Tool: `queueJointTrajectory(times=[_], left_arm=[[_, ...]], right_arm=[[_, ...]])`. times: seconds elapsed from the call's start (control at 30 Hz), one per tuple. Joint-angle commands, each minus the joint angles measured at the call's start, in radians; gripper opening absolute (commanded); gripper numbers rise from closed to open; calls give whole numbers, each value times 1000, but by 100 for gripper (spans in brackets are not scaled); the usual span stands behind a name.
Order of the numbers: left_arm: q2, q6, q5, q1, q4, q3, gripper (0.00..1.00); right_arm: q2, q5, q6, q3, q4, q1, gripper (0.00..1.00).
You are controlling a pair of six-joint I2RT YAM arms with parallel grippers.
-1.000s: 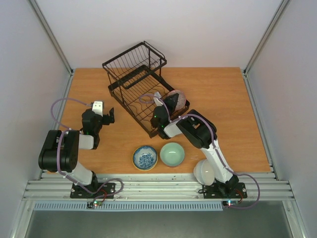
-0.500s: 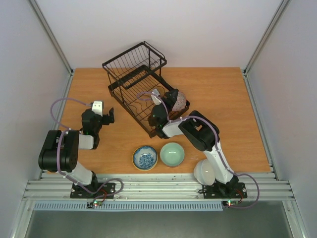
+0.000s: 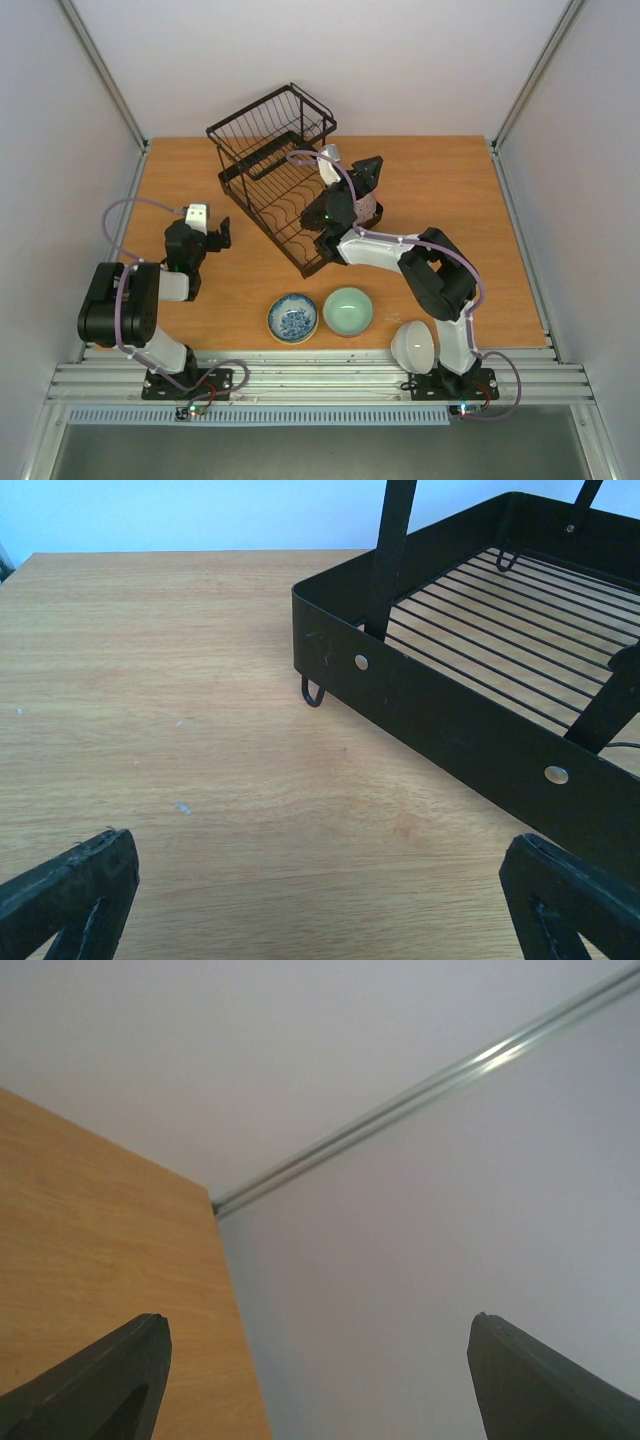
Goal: Load the bowls into the dish rack
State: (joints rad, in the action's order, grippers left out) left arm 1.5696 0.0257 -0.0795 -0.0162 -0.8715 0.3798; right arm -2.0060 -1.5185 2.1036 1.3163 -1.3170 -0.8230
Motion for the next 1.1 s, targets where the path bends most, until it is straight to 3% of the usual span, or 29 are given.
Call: queueJointTrajectory(times=[0.0, 0.27, 0.67, 0.87, 1.07], left_arm=[[-8, -7, -3, -4, -34, 21, 99], [-8, -7, -3, -5, -34, 21, 99], [-9, -7, -3, -6, -34, 21, 99], [-8, -7, -2, -5, -34, 21, 100], [-6, -7, 2, -6, -32, 22, 99]], right_arm=[[79, -107, 164, -70, -45, 1, 82], [146, -114, 204, -179, -36, 41, 83], [131, -106, 587, -186, -42, 164, 78], [329, -110, 584, -288, -38, 142, 75], [623, -58, 527, -197, -42, 70, 79]])
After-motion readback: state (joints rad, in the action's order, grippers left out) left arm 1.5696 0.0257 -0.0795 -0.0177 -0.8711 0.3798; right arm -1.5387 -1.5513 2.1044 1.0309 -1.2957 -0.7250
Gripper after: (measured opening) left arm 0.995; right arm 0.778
